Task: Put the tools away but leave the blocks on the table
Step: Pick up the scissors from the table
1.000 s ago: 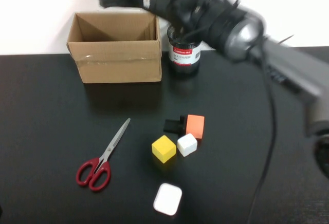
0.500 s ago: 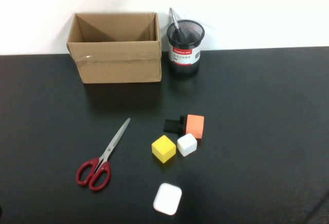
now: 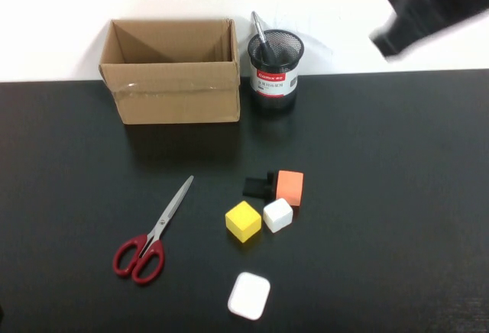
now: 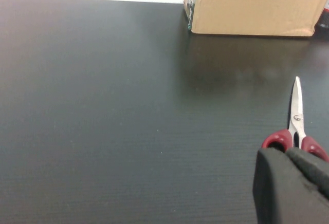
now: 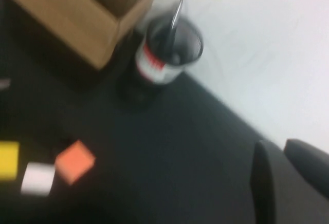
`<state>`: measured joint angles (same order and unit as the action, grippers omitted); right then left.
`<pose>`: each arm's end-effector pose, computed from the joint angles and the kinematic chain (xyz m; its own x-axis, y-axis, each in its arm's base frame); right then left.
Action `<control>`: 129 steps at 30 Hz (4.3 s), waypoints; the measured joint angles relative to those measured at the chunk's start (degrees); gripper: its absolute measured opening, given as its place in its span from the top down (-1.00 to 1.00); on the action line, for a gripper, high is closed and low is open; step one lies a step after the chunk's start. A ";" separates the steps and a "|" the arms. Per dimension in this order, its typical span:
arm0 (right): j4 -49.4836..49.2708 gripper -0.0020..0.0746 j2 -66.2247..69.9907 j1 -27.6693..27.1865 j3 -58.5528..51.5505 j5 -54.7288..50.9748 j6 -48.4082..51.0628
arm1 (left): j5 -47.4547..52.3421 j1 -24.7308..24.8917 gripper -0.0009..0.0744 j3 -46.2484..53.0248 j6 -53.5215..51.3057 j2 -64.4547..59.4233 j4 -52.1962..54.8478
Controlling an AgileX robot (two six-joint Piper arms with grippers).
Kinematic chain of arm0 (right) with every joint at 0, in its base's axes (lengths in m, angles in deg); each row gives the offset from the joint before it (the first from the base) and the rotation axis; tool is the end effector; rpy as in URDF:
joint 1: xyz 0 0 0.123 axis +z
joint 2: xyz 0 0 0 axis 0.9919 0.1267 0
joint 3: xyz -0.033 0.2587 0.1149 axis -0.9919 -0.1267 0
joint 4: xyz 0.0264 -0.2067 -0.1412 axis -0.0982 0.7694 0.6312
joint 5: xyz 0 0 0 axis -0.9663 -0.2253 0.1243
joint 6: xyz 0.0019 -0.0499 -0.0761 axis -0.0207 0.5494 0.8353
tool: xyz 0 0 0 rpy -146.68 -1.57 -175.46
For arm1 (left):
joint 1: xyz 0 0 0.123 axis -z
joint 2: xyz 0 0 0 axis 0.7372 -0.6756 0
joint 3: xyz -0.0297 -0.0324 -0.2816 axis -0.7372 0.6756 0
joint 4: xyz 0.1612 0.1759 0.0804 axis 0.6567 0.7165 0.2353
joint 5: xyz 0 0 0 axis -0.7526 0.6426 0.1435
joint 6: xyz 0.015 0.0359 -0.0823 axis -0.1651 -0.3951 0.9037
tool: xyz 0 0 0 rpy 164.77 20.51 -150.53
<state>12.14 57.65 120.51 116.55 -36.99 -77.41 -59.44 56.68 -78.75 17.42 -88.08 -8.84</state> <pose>0.2211 0.1372 0.4627 -0.3161 -0.5592 -0.7664 -0.4869 0.7889 -0.3749 0.0523 -0.0087 0.1730 -0.2779 0.0053 -0.9606 0.1509 0.9878 -0.0382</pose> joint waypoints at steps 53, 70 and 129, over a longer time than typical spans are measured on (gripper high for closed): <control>-18.25 0.97 -75.46 -42.94 -80.92 35.88 -11.01 | 0.00 0.00 0.99 0.00 0.00 0.00 0.35; -17.46 0.97 -75.46 -42.94 -90.00 35.69 -11.19 | 0.00 0.00 0.99 0.00 0.00 0.00 0.35; -17.43 0.97 -75.23 -42.83 -90.00 35.69 -11.19 | -66.35 0.00 0.99 -1.81 9.44 0.00 -3.19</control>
<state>-5.29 -17.58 77.68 26.55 -1.30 -88.60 -125.79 56.68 -80.56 26.86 -88.08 -12.04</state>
